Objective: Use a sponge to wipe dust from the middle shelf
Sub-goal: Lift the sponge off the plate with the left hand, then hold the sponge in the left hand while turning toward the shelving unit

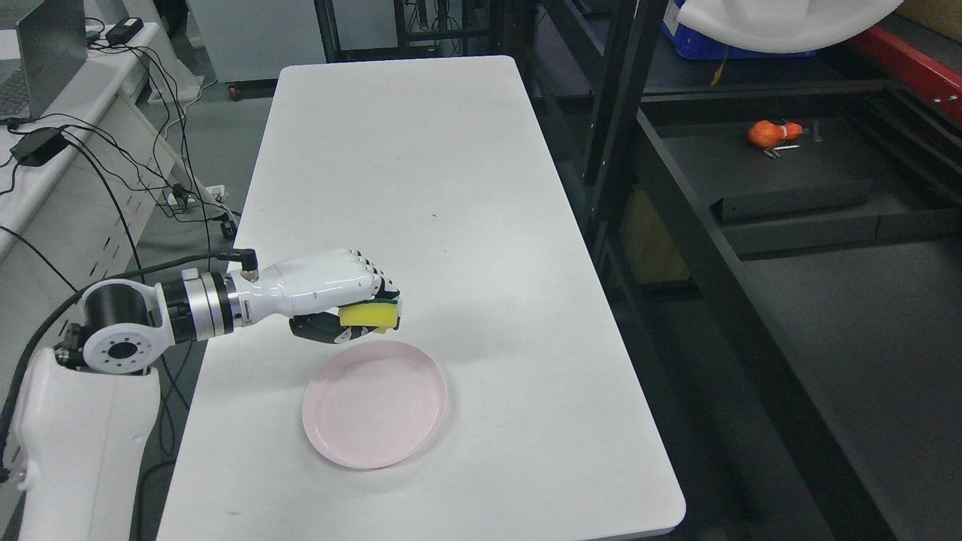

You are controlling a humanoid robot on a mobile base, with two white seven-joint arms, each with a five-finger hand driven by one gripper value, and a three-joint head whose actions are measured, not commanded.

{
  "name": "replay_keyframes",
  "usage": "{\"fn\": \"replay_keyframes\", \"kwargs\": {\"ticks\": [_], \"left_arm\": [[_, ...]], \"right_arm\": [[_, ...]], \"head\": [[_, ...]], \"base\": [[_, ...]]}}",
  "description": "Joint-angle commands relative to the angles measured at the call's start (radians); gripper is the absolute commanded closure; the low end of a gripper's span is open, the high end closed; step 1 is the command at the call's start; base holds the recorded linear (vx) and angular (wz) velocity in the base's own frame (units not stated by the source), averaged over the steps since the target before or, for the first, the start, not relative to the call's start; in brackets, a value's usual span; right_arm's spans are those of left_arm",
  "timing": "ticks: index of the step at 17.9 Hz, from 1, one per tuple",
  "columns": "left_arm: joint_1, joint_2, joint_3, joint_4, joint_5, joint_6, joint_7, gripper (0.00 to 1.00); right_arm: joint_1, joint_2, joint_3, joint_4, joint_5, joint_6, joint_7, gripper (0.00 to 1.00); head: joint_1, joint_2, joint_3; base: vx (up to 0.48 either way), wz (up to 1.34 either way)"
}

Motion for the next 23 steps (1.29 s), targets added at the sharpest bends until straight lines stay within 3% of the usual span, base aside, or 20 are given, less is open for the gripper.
{"fn": "replay_keyframes", "kwargs": {"ticks": [1, 16, 21, 23], "left_arm": [[-0.017, -0.038, 0.078, -0.019, 0.071, 0.000, 0.007, 0.99], [-0.022, -0.070, 0.129, -0.053, 0.064, 0.000, 0.001, 0.99], [-0.049, -0.113, 0.130, -0.053, 0.061, 0.000, -0.002, 0.99], [-0.055, -0.168, 0.150, -0.053, 0.061, 0.000, -0.002, 0.99]], "right_arm": [[0.001, -0.017, 0.000, -0.017, 0.000, 0.072, 0.001, 0.00], [0.000, -0.017, 0.000, -0.017, 0.000, 0.072, 0.001, 0.00], [0.001, -0.017, 0.000, -0.017, 0.000, 0.072, 0.001, 0.00], [0.001, -0.017, 0.000, -0.017, 0.000, 0.074, 0.001, 0.00]], "head": [[0.0000, 0.000, 0.000], [0.0000, 0.000, 0.000], [0.0000, 0.000, 0.000], [0.0000, 0.000, 0.000]], "base": [[-0.051, -0.08], [-0.153, -0.22], [-0.286, -0.07], [-0.337, -0.09]]}}
